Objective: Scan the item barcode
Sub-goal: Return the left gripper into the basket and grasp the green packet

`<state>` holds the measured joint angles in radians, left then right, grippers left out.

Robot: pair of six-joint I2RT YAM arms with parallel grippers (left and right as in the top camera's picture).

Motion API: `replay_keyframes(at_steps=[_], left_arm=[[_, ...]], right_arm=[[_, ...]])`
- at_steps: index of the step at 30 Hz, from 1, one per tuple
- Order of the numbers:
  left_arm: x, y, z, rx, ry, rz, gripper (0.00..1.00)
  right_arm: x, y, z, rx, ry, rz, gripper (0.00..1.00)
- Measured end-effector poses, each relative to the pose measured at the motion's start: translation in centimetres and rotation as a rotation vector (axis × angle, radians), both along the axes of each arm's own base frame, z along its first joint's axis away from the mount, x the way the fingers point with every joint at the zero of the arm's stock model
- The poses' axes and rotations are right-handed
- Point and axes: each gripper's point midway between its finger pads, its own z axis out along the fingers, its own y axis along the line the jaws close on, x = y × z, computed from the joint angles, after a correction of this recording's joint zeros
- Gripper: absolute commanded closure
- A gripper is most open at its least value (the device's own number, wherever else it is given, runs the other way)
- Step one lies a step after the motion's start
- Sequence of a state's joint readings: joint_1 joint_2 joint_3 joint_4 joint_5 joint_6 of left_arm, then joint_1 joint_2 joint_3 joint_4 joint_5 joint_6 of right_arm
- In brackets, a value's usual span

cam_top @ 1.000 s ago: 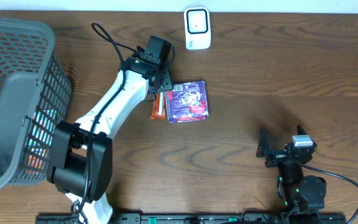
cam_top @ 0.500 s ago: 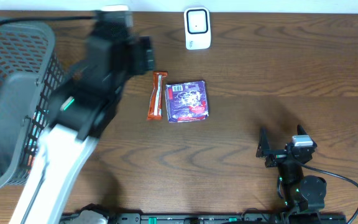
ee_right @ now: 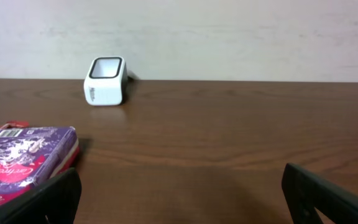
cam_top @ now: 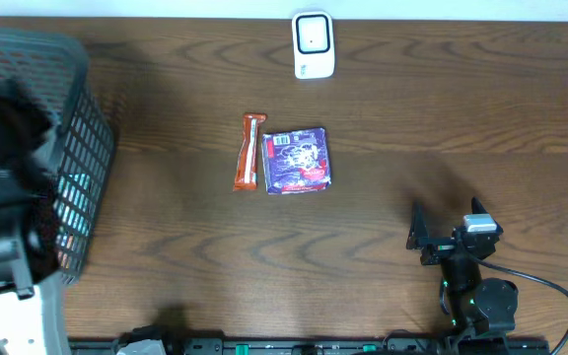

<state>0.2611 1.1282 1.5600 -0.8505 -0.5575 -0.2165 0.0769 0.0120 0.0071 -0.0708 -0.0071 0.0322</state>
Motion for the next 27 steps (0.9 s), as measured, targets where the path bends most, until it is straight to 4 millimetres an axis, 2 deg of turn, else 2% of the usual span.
replay_keyframes(at_steps=[4, 8, 11, 16, 22, 27], left_arm=[[-2.7, 3.9, -2.4, -0.087, 0.027, 0.198, 0.02], [-2.8, 6.5, -5.3, -0.185, 0.051, 0.288, 0.02], [-2.5, 7.5, -8.0, -0.266, 0.107, 0.302, 0.02], [-0.9, 8.0, -11.8, -0.372, 0.232, 0.19, 0.02], [0.9, 6.6, -16.4, -0.525, 0.378, -0.033, 0.02], [1.2, 6.1, -21.2, -0.67, 0.504, -0.107, 0.02]], right_arm=[[0.0, 0.0, 0.0, 0.0, 0.0, 0.0, 0.01], [0.0, 0.0, 0.0, 0.0, 0.0, 0.0, 0.01], [0.0, 0.0, 0.0, 0.0, 0.0, 0.0, 0.01], [0.0, 0.0, 0.0, 0.0, 0.0, 0.0, 0.01], [0.0, 0.0, 0.0, 0.0, 0.0, 0.0, 0.01], [0.0, 0.0, 0.0, 0.0, 0.0, 0.0, 0.01]])
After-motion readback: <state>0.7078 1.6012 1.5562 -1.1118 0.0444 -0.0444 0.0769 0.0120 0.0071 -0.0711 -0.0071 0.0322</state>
